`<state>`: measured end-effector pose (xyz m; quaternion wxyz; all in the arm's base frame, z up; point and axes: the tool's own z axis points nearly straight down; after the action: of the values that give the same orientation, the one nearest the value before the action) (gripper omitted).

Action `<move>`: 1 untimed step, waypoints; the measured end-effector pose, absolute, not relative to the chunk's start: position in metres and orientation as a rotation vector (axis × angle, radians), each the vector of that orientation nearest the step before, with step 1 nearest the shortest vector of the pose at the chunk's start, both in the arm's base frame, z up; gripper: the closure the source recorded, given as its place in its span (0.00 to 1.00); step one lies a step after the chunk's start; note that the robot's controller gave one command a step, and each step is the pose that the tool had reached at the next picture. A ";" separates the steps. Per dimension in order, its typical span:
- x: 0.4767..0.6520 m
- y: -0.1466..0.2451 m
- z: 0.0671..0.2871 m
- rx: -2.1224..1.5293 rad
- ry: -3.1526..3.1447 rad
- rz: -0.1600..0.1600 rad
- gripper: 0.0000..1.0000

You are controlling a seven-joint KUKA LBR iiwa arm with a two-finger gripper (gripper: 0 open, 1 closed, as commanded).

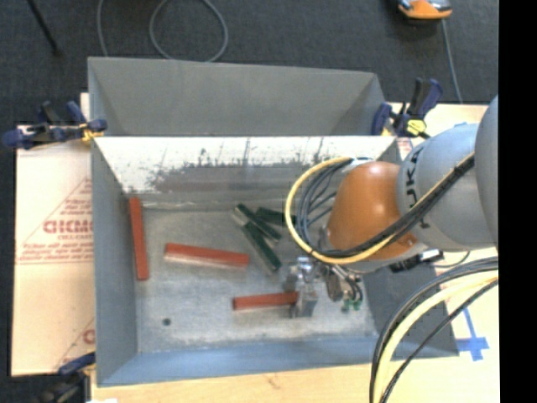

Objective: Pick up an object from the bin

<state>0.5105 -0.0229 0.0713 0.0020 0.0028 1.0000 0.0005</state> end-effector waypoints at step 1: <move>0.518 0.005 0.185 -0.001 3.130 0.003 1.00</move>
Offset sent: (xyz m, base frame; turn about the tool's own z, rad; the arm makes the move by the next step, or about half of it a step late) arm 0.0048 0.0272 0.1090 -0.0017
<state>0.5181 0.0053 0.1853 0.0056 -0.0003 1.0000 0.0009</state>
